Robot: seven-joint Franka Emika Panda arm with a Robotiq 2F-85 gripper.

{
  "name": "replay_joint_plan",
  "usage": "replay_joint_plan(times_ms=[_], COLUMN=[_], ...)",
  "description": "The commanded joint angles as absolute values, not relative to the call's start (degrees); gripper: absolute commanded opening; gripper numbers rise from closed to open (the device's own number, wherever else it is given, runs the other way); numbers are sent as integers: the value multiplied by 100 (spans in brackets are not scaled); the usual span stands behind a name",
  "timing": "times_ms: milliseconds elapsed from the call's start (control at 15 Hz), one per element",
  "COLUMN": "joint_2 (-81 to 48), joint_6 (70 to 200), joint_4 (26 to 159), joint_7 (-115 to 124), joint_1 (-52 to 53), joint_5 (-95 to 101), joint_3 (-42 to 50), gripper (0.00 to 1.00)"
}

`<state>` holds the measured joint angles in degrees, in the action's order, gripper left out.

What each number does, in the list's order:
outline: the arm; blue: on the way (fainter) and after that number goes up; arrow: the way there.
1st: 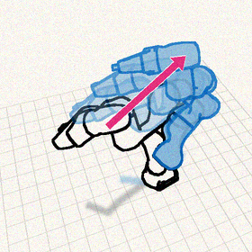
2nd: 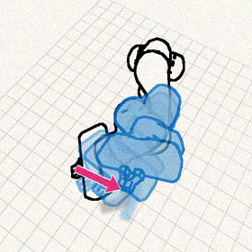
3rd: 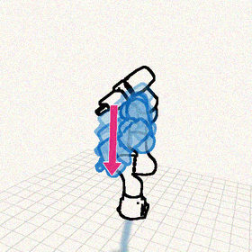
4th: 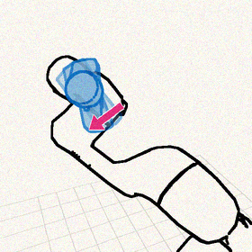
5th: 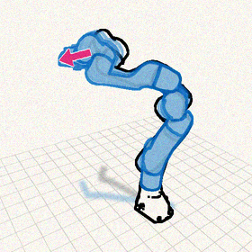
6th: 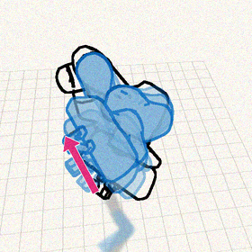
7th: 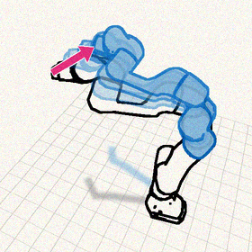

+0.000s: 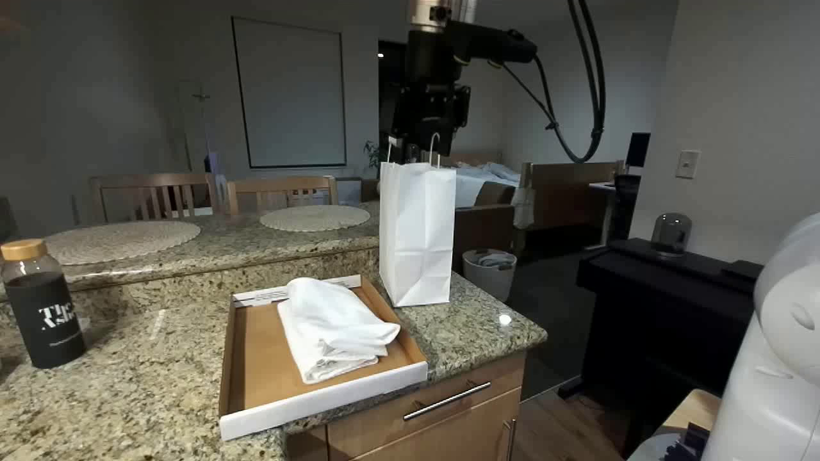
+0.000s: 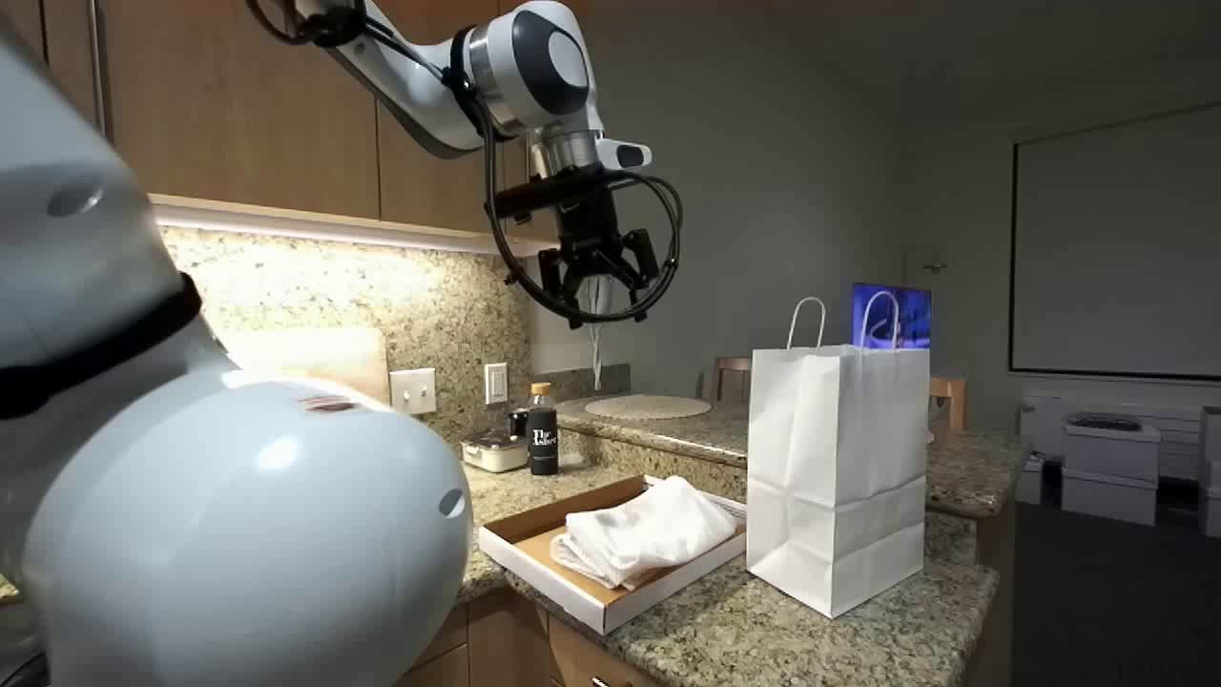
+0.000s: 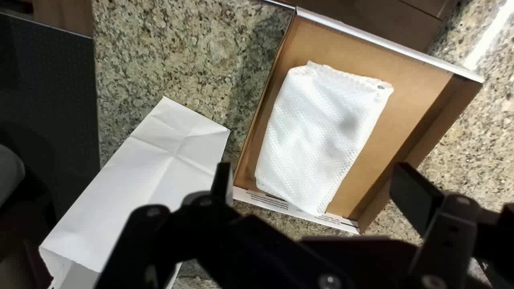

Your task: Place one white towel in the white bag

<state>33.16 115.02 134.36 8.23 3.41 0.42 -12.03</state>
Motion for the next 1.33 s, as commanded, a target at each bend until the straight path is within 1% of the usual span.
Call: replay_joint_plan(times_ms=[0,933,1267], joint_2=[3300,3278,2669], joint_6=[11490,11515,11745], joint_4=[13424,13412,13057], joint_7=[870,921,1396], joint_1=[440,445,546], joint_5=[99,109,-21], joint_3=[-1126,-1168,-1451], gripper=[100,100,100])
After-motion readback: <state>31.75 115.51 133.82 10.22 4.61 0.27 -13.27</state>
